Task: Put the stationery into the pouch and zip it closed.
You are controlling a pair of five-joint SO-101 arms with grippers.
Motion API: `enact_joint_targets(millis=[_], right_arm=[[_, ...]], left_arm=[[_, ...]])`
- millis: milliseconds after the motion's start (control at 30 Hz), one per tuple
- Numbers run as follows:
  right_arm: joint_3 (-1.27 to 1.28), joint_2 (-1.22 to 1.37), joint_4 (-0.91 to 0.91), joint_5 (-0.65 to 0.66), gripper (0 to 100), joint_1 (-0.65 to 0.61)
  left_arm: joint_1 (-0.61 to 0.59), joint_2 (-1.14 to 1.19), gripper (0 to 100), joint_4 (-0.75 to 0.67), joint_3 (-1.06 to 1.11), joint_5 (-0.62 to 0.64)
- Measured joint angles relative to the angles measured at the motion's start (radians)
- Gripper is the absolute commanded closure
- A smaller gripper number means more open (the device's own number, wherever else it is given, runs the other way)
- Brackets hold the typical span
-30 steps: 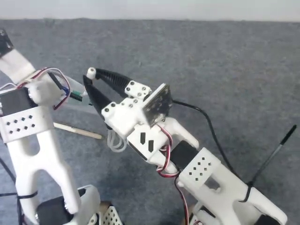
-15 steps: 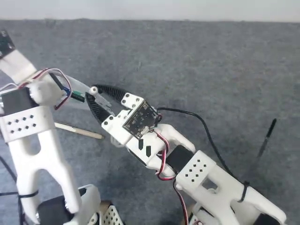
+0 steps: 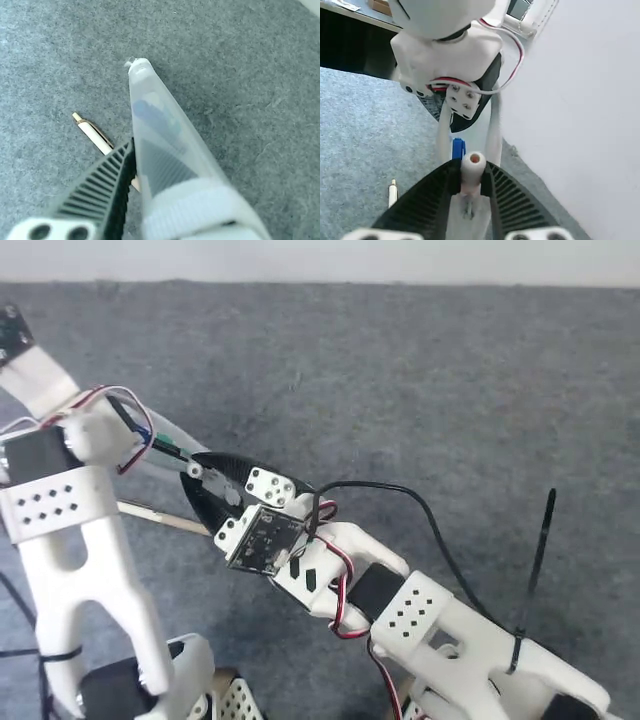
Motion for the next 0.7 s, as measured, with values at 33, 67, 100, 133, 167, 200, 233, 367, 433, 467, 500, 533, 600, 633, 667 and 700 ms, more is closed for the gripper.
enact_joint_targets(millis=[33, 67, 100, 133, 167, 200, 233, 367, 433, 467, 500, 533, 600, 633, 667, 700], right_arm=[[0.0, 0.0, 0.0, 0.0, 73.1, 0.0], [0.0, 0.0, 0.0, 0.0, 68.9, 0.0], [0.0, 0.0, 0.009, 0.0, 65.9, 0.0], [0.0, -0.002, 0.026, 0.0, 64.6, -0.002], [-0.002, -0.005, 0.046, 0.0, 64.9, -0.003], [-0.002, -0.011, 0.061, 0.0, 65.7, -0.011], [-0.002, -0.014, 0.072, 0.0, 66.6, -0.017], [-0.002, -0.02, 0.087, 0.0, 69.6, -0.026], [-0.002, -0.02, 0.089, 0.0, 71.7, -0.026], [-0.002, -0.02, 0.089, 0.0, 73.0, -0.026], [-0.002, -0.02, 0.091, 0.0, 74.4, -0.026], [-0.002, -0.02, 0.094, 0.0, 75.9, -0.026], [0.002, -0.037, 0.101, 0.0, 79.0, -0.031], [0.015, -0.061, 0.118, 0.0, 80.4, -0.032], [0.025, -0.084, 0.137, 0.0, 81.6, -0.032], [0.031, -0.107, 0.158, 0.0, 82.7, -0.032]], left_arm=[[0.0, 0.0, 99, 0.0, 0.0, 0.0], [-0.002, 0.0, 99, 0.0, 0.0, 0.0], [-0.003, 0.0, 99, 0.0, 0.0, 0.0], [-0.003, 0.0, 99, 0.0, 0.0, 0.0], [-0.002, 0.0, 99, 0.0, 0.0, 0.0], [0.0, 0.0, 99, 0.0, 0.0, 0.0], [0.0, 0.0, 99, 0.0, 0.0, -0.005], [0.0, 0.0, 99, 0.0, 0.0, -0.005], [0.0, 0.0, 99, 0.0, 0.0, -0.005], [-0.002, 0.0, 99, 0.0, 0.0, -0.003], [-0.002, 0.0, 99, 0.0, 0.0, -0.005], [-0.002, 0.0, 99, 0.0, 0.0, -0.005], [0.0, 0.0, 99, 0.0, 0.0, -0.005], [0.0, 0.0, 99, 0.0, 0.0, -0.005], [-0.005, 0.0, 99, 0.0, 0.0, 0.0], [-0.005, 0.0, 99, 0.0, 0.0, 0.0]])
